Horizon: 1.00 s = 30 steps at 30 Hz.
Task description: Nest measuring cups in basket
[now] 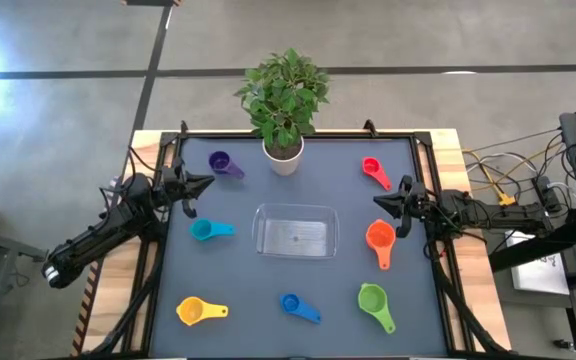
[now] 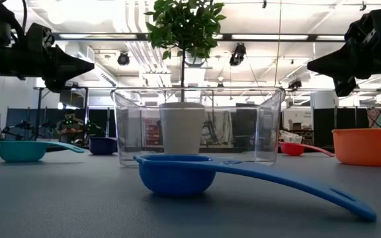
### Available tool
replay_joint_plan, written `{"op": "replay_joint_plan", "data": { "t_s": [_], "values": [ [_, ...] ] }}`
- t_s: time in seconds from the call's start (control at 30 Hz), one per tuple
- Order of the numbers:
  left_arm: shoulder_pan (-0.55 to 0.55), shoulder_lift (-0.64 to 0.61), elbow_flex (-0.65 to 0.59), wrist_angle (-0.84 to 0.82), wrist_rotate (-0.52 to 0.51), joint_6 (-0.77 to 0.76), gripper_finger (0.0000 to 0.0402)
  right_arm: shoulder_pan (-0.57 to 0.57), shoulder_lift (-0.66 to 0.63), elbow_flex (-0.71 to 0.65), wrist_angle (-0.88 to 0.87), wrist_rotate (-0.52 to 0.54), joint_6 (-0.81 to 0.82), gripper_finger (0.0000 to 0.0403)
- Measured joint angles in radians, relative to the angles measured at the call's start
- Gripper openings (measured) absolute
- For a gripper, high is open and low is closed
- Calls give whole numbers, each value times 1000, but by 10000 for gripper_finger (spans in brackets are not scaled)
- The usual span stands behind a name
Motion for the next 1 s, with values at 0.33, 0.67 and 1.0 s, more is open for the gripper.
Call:
{"op": "replay_joint_plan", "data": {
  "t_s": [0.33, 0.67, 1.0],
  "values": [
    [0, 0, 0, 0, 0, 0, 0, 0, 0, 0, 0, 0, 0, 9],
    [0, 0, 0, 0, 0, 0, 0, 0, 0, 0, 4, 0, 12, 9],
    [0, 0, 0, 0, 0, 0, 0, 0, 0, -3, 53, 2, 38, 9]
  ]
}}
